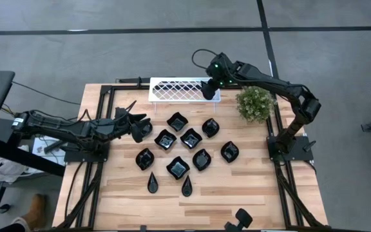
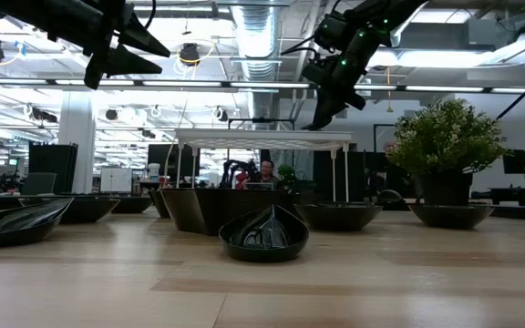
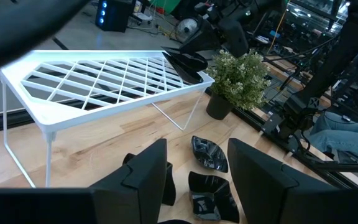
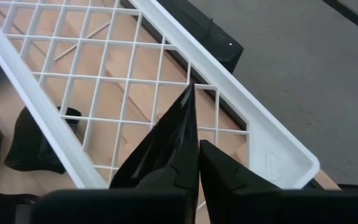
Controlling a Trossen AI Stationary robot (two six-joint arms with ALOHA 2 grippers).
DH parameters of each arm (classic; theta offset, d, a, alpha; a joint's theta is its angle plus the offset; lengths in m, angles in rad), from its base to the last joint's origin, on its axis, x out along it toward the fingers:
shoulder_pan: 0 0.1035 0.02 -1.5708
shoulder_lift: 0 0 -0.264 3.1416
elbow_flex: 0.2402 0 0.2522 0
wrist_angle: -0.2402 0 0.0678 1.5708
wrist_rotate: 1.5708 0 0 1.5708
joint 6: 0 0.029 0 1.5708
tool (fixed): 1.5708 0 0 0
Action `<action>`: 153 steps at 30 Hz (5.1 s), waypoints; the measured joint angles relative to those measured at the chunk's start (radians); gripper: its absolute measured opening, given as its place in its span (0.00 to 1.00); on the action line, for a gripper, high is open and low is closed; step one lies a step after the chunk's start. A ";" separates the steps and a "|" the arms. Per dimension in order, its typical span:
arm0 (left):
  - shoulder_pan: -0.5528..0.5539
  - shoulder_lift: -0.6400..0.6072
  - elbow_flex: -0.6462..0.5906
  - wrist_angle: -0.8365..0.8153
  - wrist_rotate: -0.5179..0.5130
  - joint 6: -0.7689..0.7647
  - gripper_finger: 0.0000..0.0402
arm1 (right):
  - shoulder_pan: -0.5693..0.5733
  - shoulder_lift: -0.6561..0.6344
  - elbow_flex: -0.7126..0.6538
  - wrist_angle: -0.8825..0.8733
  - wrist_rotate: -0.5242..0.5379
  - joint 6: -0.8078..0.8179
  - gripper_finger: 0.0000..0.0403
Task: Pick & Place Mini shaped plates
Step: Stack the drop-shaped plate on top of the other drop-shaped plates on the shelf
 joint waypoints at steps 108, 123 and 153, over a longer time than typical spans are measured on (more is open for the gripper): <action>-0.056 0.000 0.004 0.091 0.244 -0.030 0.43 | 0.362 -1.124 -0.936 0.448 -0.007 0.312 0.14; -0.227 0.203 0.187 0.044 0.108 -0.039 0.43 | 0.362 -1.244 -1.132 0.604 -0.030 0.348 0.14; -0.544 0.700 0.429 -0.443 0.222 -1.316 0.43 | 0.362 -1.471 -1.197 0.576 -0.154 0.341 0.14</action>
